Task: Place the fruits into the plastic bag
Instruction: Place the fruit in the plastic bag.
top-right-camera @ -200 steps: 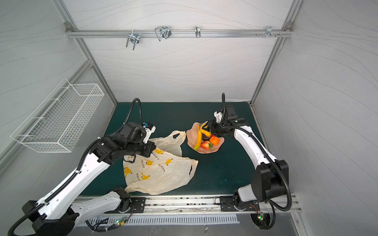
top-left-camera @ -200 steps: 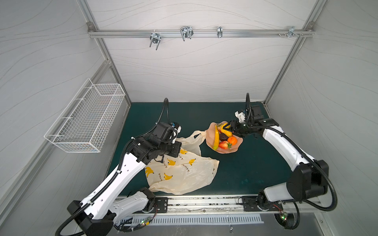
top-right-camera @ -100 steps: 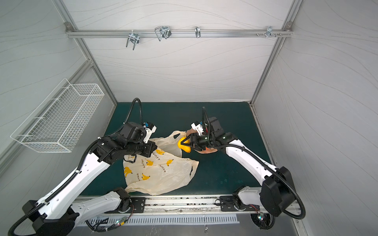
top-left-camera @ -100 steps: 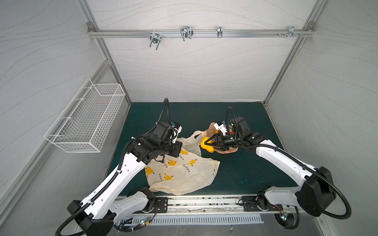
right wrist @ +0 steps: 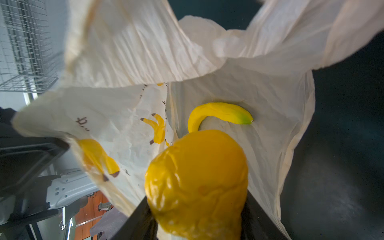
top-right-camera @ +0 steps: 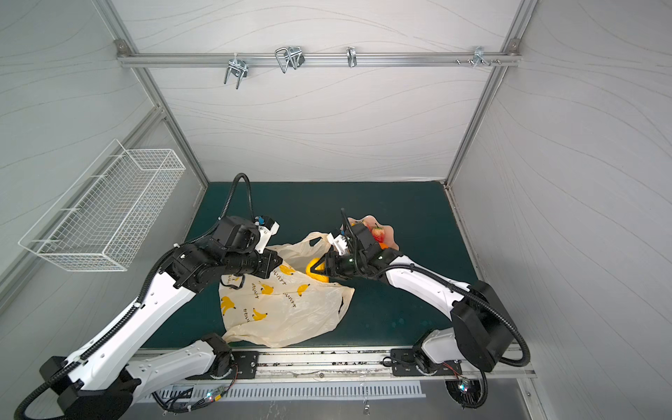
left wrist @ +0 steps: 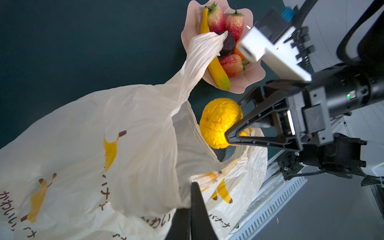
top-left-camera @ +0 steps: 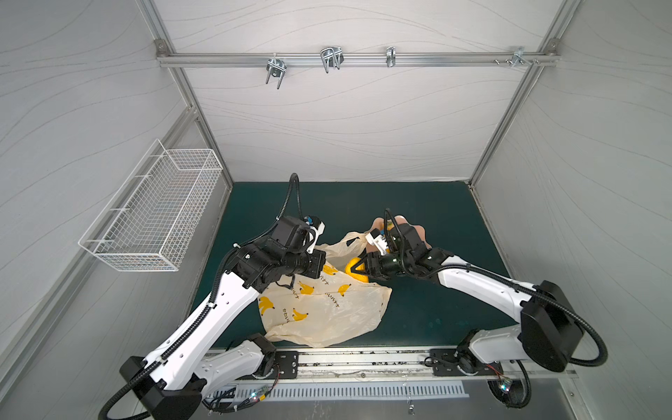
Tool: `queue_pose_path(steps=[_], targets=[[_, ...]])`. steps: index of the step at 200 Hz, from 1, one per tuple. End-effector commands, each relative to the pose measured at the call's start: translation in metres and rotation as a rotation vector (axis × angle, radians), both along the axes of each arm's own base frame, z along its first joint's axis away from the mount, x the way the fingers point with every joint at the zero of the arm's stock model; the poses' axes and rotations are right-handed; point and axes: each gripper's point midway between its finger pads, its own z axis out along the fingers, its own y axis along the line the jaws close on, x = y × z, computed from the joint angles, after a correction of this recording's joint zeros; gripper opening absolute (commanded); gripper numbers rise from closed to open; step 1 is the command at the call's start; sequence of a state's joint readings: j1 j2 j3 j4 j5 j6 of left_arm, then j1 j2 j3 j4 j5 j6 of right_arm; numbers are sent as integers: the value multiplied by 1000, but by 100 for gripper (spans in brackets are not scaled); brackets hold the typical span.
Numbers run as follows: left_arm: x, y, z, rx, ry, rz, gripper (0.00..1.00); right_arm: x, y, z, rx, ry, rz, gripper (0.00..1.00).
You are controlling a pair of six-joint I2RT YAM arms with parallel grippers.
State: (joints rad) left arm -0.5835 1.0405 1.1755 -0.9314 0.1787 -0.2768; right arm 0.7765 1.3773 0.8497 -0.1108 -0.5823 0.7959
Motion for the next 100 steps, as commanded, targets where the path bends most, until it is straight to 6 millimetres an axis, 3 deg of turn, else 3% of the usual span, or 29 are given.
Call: queue_pose_path(steps=[1,27,63,100], targets=[[6,-11,24,-88,-55,-3,0,-7,6,0,9,-47,14,28],[9,-14,27,-111,-60,9,0,-12,5,-8,13,-29,24,27],[15,-16,25,-112,-54,27,0,-29,17,-18,47,16,124,28],[17,-21,27,-138,-43,25,0,-33,27,-30,46,53,154,27]])
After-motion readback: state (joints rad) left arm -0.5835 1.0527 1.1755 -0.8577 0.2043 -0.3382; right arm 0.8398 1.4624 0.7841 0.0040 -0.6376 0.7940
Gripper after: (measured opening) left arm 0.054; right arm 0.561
